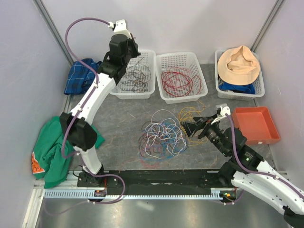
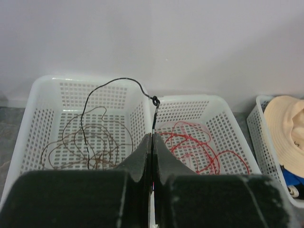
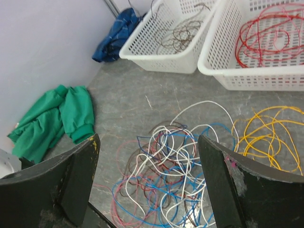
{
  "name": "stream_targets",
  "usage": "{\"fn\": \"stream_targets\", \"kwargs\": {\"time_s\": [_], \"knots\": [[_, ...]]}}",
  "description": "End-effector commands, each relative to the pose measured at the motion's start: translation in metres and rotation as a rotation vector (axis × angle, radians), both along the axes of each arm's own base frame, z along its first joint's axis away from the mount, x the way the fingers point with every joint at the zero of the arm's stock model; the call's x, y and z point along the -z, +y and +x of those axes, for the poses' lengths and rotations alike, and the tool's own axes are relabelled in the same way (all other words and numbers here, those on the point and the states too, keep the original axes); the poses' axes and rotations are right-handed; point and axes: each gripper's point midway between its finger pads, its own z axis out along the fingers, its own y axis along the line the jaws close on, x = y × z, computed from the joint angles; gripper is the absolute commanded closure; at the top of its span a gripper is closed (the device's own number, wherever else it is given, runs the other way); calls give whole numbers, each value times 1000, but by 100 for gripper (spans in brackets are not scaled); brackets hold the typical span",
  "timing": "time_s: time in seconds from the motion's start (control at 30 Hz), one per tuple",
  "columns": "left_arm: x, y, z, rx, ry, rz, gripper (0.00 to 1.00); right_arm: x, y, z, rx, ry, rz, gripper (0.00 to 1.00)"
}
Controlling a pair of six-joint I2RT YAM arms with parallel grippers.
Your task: Untangle the cables
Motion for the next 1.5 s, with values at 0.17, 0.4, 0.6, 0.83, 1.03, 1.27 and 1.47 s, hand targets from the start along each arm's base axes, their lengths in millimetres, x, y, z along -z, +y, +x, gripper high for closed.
{"fn": "stream_targets", "kwargs": {"time_s": [0.17,0.4,0.6,0.83,1.03,1.27,1.47], "knots": [[-32,13,23,-54,-57,-47,0,-3,0,8,31,-12,-7,7],[-55,10,-52,35,-81,-133,0,-2,0,9,37,-5,-8,7],[28,-62,-182,259,30,-216,0,-2,-6,7,51,-6,-8,7],[127,-88,-265,345,234,-189,0,3,-8,5,53,27,-36,7],[208,-54,-292,254,403,-153,2,14,-7,3,49,63,-25,8],[268,-6,-312,87,513,-161,0,30,-5,5,57,100,-45,9],[285,-14,-311,109,549,-109,10,34,2,5,34,124,-46,9]]}}
